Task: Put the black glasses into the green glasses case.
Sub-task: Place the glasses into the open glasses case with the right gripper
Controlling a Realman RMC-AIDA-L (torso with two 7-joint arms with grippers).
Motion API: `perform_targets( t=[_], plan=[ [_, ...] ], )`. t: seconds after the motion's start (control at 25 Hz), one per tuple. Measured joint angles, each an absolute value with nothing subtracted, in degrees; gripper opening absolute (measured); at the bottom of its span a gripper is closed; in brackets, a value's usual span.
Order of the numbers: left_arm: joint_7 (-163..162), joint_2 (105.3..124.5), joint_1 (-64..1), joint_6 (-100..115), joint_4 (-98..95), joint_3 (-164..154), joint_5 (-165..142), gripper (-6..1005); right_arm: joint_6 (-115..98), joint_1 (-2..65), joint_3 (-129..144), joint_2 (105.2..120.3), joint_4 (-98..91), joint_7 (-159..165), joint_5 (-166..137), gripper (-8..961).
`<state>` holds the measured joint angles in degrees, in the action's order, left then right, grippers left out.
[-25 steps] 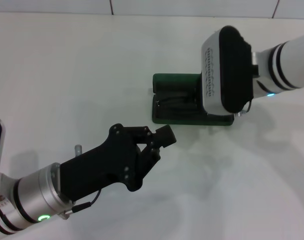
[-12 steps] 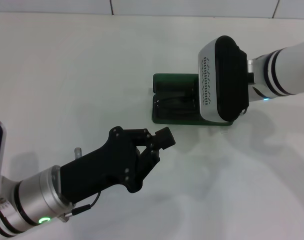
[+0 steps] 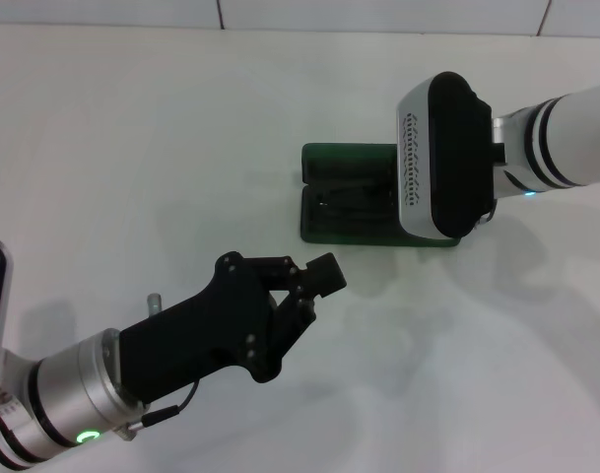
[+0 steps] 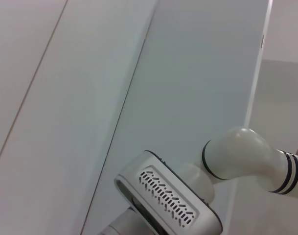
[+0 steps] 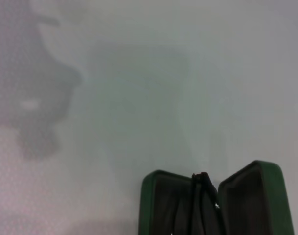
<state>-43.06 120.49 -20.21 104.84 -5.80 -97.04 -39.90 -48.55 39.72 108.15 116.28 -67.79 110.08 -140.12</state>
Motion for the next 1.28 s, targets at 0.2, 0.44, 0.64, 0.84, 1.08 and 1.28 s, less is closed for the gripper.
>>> perform_targets(
  t=[0.2, 0.44, 0.64, 0.84, 1.08, 1.28],
  plan=[
    [-43.1, 120.5, -20.1, 104.9, -5.8, -97.0, -39.9, 29, -48.1, 39.6, 108.3, 116.28, -67.7, 110.1, -140.7, 51],
    [-43.1, 120.49, -20.0, 104.9, -5.8, -97.0, -39.9, 29, -48.1, 39.5, 108.4, 116.27, -67.8, 110.1, -140.7, 52],
    [-43.1, 120.49, -19.9, 104.8, -5.8, -96.9, -39.9, 29, -48.0, 39.1, 108.5, 116.28, -68.5, 110.1, -140.6, 54],
    [-43.1, 120.49, -19.9, 104.8, -5.8, -96.8, -39.9, 29, -47.7, 38.8, 108.5, 116.27, -68.9, 110.2, -140.6, 101],
    [-43.1, 120.39, -19.7, 104.8, -5.8, -96.7, -39.8, 30, -47.9, 37.3, 108.2, 116.27, -70.7, 111.4, -139.9, 196],
    [-43.1, 120.19, -19.1, 105.2, -5.8, -96.6, -39.0, 30, -49.4, 31.5, 106.9, 116.21, -76.1, 111.8, -133.8, 256]
  ],
)
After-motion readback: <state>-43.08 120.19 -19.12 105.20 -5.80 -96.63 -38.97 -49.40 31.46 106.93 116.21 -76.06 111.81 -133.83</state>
